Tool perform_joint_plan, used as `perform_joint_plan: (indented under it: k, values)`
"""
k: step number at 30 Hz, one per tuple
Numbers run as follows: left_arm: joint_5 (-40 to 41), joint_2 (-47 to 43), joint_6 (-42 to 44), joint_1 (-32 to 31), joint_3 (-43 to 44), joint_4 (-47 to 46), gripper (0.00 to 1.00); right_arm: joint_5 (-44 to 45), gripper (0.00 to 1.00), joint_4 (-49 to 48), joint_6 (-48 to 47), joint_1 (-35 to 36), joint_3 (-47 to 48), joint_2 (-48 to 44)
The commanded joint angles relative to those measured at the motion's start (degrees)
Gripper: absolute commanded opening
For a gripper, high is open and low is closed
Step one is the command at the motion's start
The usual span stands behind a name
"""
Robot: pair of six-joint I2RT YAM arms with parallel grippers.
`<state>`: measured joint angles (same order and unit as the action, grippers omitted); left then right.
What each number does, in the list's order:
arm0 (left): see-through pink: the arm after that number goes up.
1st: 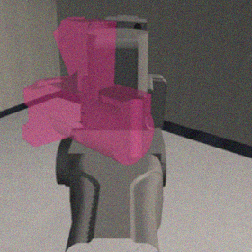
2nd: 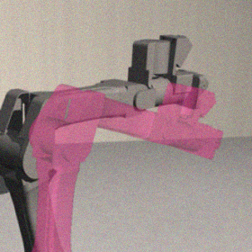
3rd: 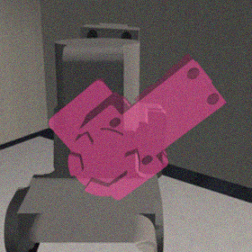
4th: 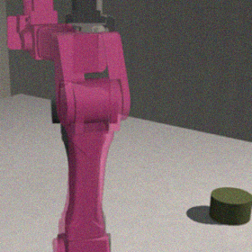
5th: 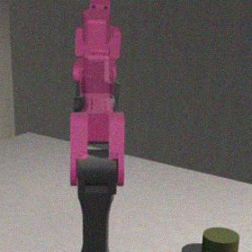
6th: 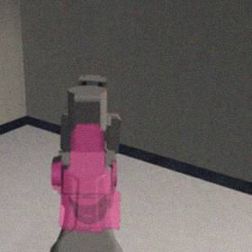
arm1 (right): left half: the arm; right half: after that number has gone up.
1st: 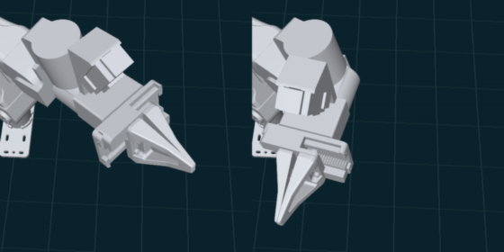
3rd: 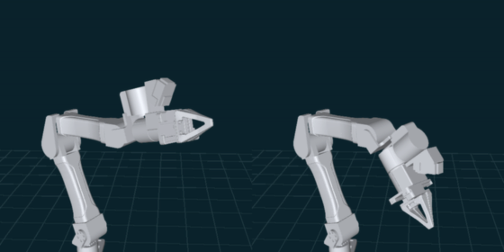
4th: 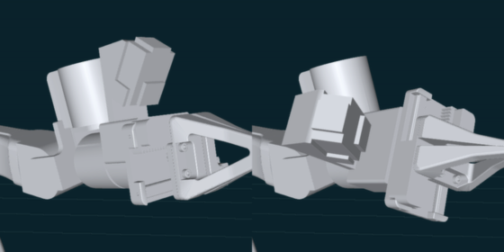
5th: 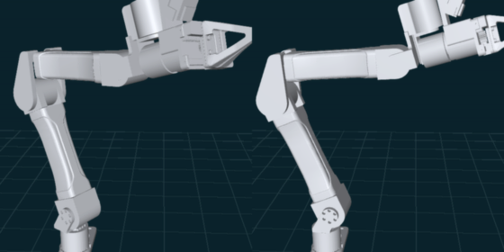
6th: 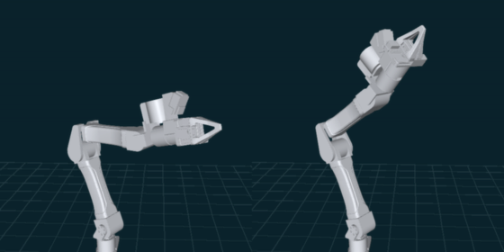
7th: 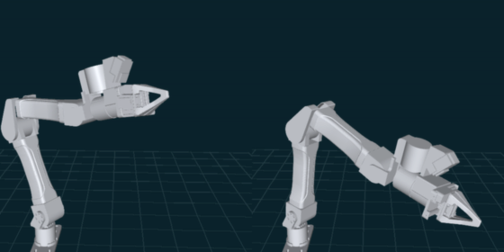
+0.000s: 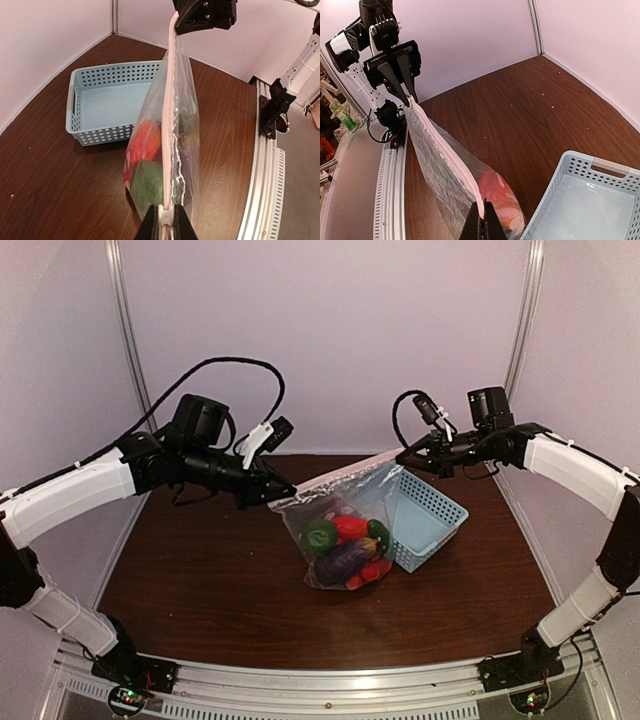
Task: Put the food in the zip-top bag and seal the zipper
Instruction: Zip the zipper of the food storage bag.
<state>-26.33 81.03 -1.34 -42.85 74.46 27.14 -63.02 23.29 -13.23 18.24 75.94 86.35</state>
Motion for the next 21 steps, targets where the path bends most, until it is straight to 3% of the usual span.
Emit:
perform_joint_plan:
  k: [1,21]
  values:
    - [1.49,-2.16,0.76,1.4,-1.48,4.7,0.0,2.61,0.0,-2.4,0.96,-2.34,-0.79,-2.32]
    - [2.08,-5.21,2.9,3.81,-4.91,4.59,0.0,2.22,0.0,-3.35,2.5,-2.6,-0.41,-0.39]
